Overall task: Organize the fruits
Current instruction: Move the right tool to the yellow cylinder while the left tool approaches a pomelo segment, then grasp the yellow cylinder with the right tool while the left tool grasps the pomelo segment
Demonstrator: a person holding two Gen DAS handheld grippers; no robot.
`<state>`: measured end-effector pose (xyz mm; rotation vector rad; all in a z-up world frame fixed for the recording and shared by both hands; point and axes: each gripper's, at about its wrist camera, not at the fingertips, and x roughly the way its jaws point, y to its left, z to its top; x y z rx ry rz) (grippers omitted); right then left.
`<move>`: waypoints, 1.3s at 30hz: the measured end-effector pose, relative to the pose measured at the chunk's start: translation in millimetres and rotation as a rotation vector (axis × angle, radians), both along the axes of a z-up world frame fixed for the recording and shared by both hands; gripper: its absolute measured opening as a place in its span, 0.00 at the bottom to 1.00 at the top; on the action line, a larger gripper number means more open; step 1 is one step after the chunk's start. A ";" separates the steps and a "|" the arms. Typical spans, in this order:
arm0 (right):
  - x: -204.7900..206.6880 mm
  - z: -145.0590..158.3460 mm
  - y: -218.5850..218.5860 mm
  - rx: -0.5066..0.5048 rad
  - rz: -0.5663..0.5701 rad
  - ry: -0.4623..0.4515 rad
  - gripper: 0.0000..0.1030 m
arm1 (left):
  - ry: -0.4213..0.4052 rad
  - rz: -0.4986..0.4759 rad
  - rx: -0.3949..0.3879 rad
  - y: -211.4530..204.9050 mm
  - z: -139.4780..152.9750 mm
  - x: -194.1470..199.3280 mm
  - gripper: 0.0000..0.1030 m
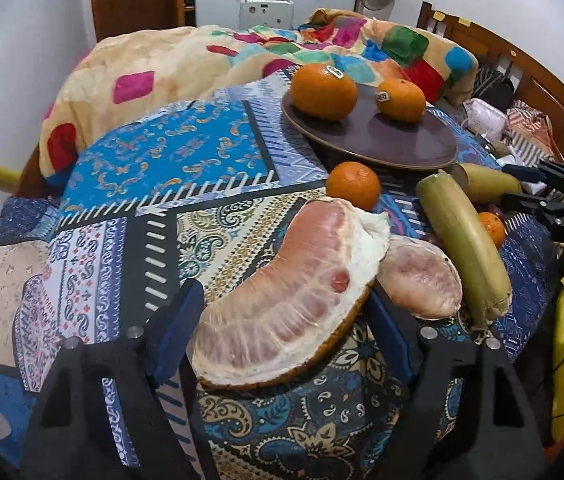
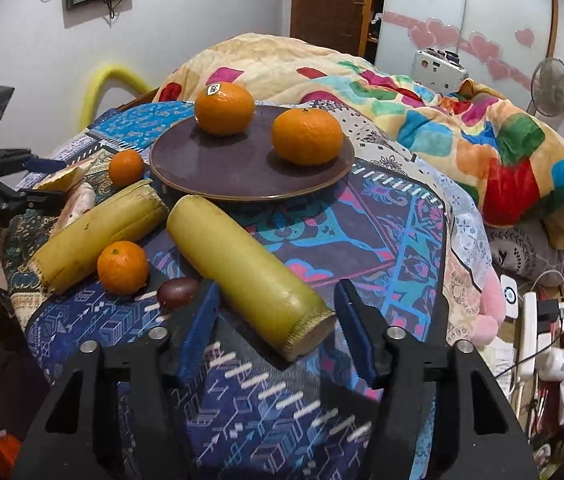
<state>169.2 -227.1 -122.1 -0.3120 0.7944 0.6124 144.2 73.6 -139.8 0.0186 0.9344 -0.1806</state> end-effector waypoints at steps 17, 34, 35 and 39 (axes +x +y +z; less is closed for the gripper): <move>-36.2 6.0 -19.7 -0.008 -0.098 0.065 0.30 | 0.067 0.243 0.078 5.2 -3.9 -37.9 0.76; -22.5 3.1 -3.4 -0.001 -0.098 0.107 0.33 | 0.092 0.071 0.105 -5.1 -2.9 -28.2 0.72; -20.6 2.6 -1.8 0.001 -0.099 0.107 0.33 | 0.090 0.068 0.101 -4.0 -2.8 -26.8 0.69; -7.9 0.6 5.7 0.011 -0.098 0.110 0.34 | 0.088 0.041 0.077 -3.2 -3.3 -18.3 0.57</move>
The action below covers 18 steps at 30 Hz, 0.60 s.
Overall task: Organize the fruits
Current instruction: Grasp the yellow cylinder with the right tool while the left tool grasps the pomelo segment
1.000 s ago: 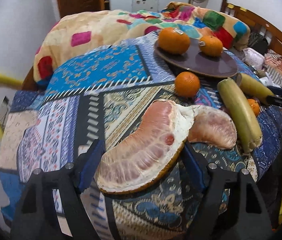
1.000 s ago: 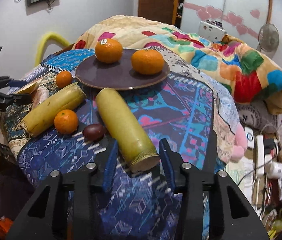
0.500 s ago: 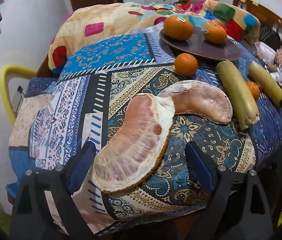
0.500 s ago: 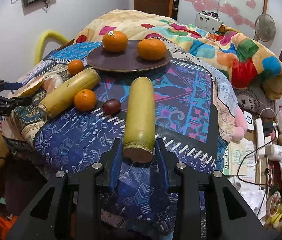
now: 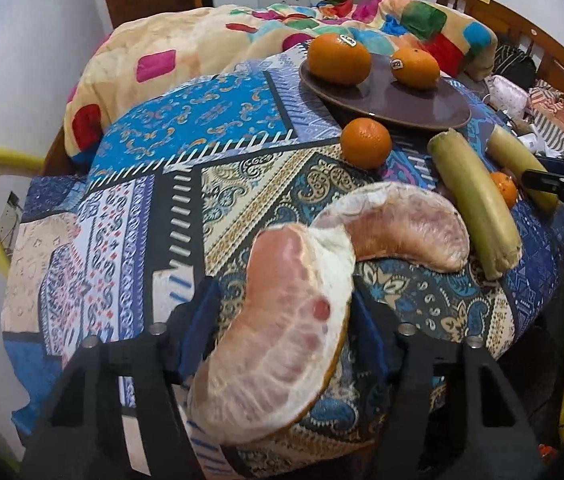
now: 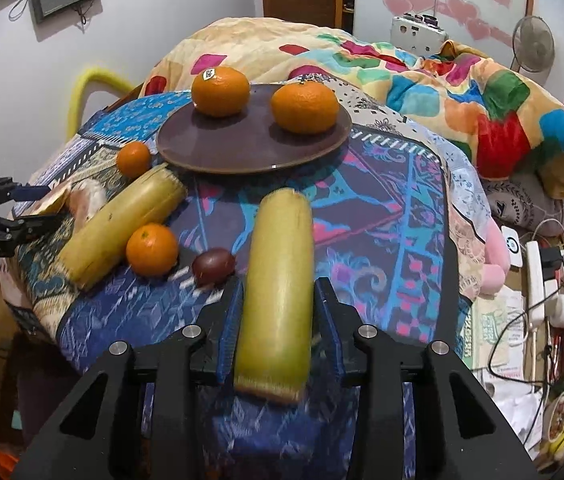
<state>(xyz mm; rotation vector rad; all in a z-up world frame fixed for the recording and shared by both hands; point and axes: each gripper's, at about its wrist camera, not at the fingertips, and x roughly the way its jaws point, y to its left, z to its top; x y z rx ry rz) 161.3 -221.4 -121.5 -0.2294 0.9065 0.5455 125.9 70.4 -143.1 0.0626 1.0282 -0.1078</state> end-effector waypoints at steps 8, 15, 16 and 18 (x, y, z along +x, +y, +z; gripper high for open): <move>10.2 -0.7 2.3 0.037 -0.006 -0.001 0.32 | -0.021 -0.010 0.010 -4.5 5.7 5.7 0.45; 7.1 9.3 -0.1 0.066 -0.030 -0.036 0.32 | -0.112 0.022 0.003 -1.7 37.1 0.3 0.44; 6.1 12.8 -0.8 0.075 -0.032 -0.044 0.32 | -0.127 0.023 0.001 -2.4 42.6 -0.3 0.44; 4.7 21.8 -2.8 0.093 -0.038 -0.069 0.32 | -0.162 0.025 -0.007 -4.6 55.1 -1.7 0.43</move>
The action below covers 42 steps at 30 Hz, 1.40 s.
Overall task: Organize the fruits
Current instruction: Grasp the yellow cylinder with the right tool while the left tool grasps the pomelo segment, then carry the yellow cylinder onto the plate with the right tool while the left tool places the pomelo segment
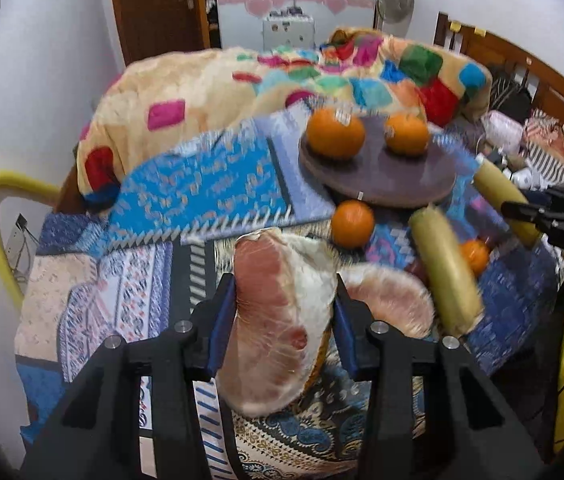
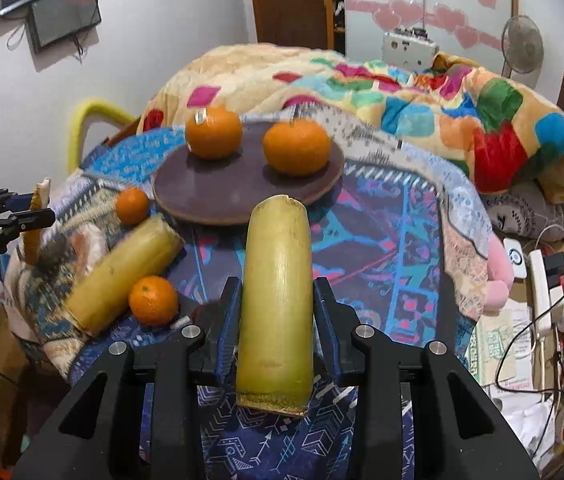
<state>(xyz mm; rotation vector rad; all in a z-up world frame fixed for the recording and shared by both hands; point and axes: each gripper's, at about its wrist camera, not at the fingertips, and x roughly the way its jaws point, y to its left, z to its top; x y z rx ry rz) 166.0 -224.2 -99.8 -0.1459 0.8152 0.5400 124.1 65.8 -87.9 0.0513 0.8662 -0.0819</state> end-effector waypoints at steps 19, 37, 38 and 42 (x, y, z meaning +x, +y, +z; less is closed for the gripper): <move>5.0 41.1 9.7 0.131 -0.005 -0.132 0.32 | -0.106 -0.074 -0.072 -29.3 43.1 29.5 0.12; 33.3 33.8 25.7 0.139 -0.001 -0.137 0.32 | -0.090 -0.214 -0.129 -74.4 50.0 83.6 0.12; 35.8 33.5 26.3 0.138 -0.003 -0.138 0.32 | -0.087 -0.226 -0.135 -79.2 48.2 87.8 0.12; 44.2 33.1 29.8 0.137 -0.004 -0.139 0.32 | -0.065 -0.257 -0.145 -92.6 38.3 101.1 0.12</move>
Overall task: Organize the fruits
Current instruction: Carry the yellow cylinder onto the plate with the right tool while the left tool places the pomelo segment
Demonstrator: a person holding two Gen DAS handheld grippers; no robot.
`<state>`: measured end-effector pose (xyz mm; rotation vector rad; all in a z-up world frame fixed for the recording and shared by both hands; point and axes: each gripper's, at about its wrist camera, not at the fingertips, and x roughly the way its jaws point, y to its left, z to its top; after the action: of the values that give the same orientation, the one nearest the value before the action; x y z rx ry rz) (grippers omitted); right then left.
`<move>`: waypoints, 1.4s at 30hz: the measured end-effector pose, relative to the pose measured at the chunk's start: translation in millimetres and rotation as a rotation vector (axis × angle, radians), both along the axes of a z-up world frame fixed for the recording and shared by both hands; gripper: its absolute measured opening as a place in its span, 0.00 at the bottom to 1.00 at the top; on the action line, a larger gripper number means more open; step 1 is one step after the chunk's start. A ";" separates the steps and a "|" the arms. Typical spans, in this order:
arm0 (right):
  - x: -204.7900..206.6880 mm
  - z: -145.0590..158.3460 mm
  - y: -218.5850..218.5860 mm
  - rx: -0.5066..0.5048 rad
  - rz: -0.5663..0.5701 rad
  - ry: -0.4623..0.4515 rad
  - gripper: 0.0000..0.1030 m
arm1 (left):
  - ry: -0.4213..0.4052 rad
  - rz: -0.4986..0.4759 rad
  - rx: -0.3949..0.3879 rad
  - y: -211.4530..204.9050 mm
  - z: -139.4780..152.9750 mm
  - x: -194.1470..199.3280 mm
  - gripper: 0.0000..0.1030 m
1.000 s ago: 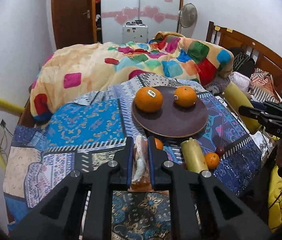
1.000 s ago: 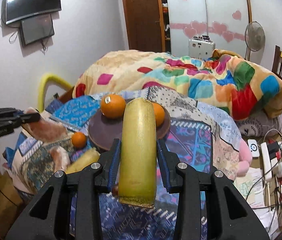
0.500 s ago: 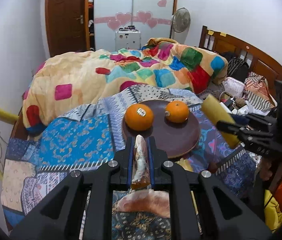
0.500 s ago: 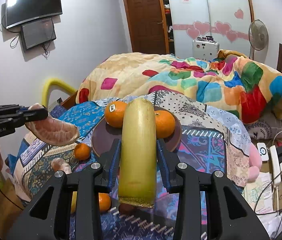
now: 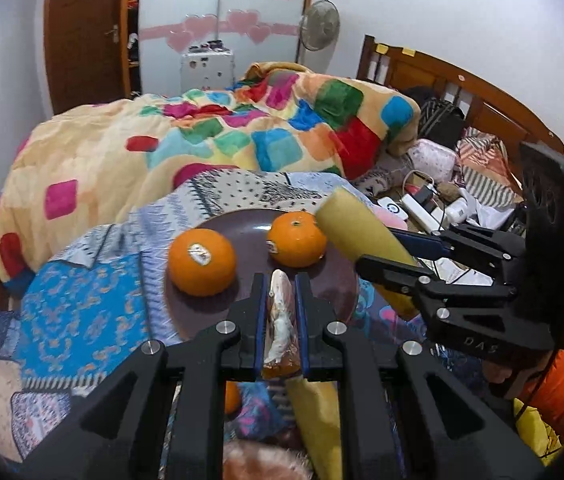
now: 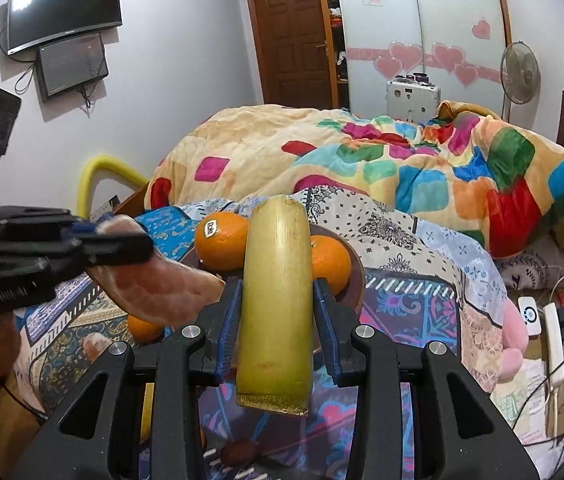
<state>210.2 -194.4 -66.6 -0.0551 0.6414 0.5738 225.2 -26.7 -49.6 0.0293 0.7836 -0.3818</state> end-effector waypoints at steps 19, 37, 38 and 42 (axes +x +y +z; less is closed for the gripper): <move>26.9 -10.2 34.2 -0.073 0.045 0.004 0.32 | 0.077 0.138 0.030 38.5 -45.4 42.2 0.33; 40.6 -14.7 46.9 -0.104 0.033 0.026 0.32 | 0.050 0.139 0.082 39.3 -45.8 40.6 0.60; 38.1 -10.3 44.6 -0.093 0.035 0.019 0.32 | 0.039 0.151 0.087 40.8 -42.8 37.5 0.60; 27.8 0.9 41.1 -0.091 0.033 0.002 0.32 | 0.010 0.174 0.097 44.8 -32.0 25.2 0.60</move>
<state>238.0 -153.3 -65.7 -0.1507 0.6693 0.5768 250.4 18.1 -81.6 0.0501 0.8081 -0.1788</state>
